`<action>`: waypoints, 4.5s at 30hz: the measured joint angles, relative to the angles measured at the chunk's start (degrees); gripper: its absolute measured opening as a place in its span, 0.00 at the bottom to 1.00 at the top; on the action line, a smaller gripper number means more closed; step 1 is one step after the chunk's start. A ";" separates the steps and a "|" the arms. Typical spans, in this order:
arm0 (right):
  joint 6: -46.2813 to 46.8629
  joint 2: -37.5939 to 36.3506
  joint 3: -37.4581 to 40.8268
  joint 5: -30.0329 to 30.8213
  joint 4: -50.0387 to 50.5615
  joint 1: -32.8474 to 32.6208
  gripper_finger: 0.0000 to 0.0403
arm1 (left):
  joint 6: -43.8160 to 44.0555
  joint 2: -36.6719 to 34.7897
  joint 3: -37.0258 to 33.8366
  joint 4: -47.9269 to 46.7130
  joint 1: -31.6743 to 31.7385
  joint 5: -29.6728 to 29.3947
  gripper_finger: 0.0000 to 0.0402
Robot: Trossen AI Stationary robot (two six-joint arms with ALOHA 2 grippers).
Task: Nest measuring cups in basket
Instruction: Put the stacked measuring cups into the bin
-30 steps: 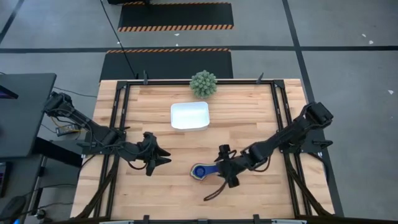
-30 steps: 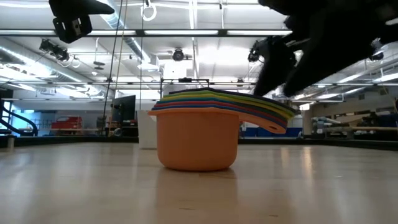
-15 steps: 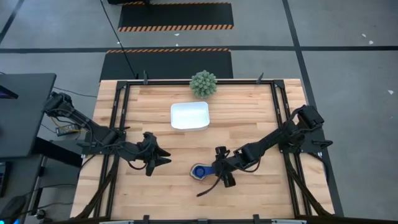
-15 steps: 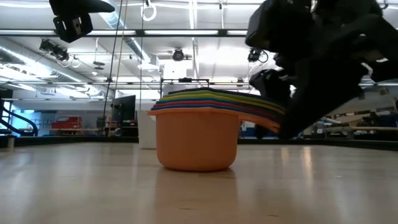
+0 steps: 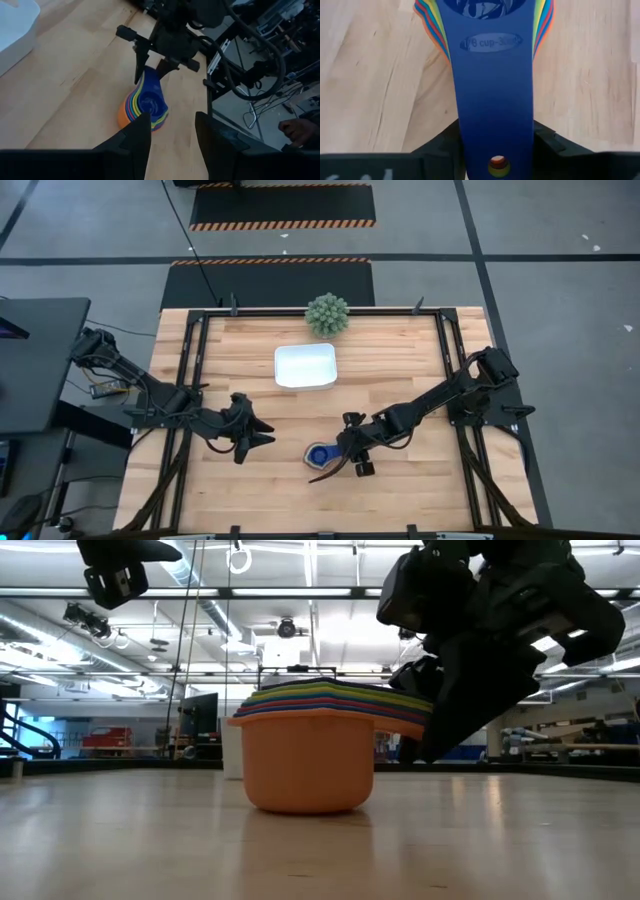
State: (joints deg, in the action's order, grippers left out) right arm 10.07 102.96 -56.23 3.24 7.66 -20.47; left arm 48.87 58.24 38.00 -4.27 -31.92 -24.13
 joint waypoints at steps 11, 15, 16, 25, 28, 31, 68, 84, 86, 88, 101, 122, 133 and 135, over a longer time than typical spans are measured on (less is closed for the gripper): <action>3.18 0.00 0.00 1.20 -0.15 1.15 0.35 | 5.79 4.74 0.02 1.07 -3.55 0.46 0.42; 5.41 0.00 0.01 4.79 -1.46 2.24 0.38 | 6.97 11.28 0.02 2.46 -6.56 0.12 0.50; 5.44 0.00 0.00 5.57 -2.07 2.53 0.38 | 7.44 12.99 0.02 2.58 -6.93 -0.25 0.53; 3.06 0.00 0.00 8.67 -2.91 6.99 0.37 | 7.31 24.72 0.02 1.35 -2.36 -2.83 0.68; 1.63 0.00 0.00 8.66 -2.93 9.38 0.37 | 6.25 28.01 0.02 2.12 0.27 -3.12 0.68; -0.96 0.00 0.00 6.26 -3.50 11.81 0.37 | 5.96 30.06 0.02 3.43 2.89 -3.09 0.68; -14.80 -0.42 0.02 -8.41 -6.43 19.17 0.37 | -25.79 37.63 -13.88 40.44 17.03 12.88 0.79; -13.46 -1.09 0.11 -8.30 -6.45 19.16 0.37 | -23.64 36.79 -11.63 40.67 17.77 6.68 0.79; -13.53 -1.89 0.11 -8.09 -6.64 19.21 0.37 | -24.57 35.42 -11.63 39.52 18.09 6.86 0.79; -14.13 -2.49 0.11 -7.83 -6.72 19.28 0.37 | -25.12 33.59 -11.63 37.58 18.50 6.60 0.79; -16.03 -8.50 0.01 -7.03 -6.62 23.19 0.37 | -25.57 23.76 -11.43 31.32 23.56 7.33 0.79; -17.60 -11.89 -0.11 -7.45 -8.35 33.66 0.37 | -33.91 16.46 -2.86 15.80 39.95 12.17 0.79; -19.02 -10.10 -0.02 -9.29 -9.36 36.20 0.36 | -36.88 19.18 -2.89 15.28 46.18 16.57 0.79; -19.03 -9.14 -0.14 -9.54 -10.98 36.53 0.35 | -36.83 20.13 -2.93 15.21 46.37 16.50 0.79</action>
State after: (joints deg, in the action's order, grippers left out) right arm -8.97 93.82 -56.37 -6.30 -3.31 16.06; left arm 12.04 78.37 35.07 10.94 14.45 -7.63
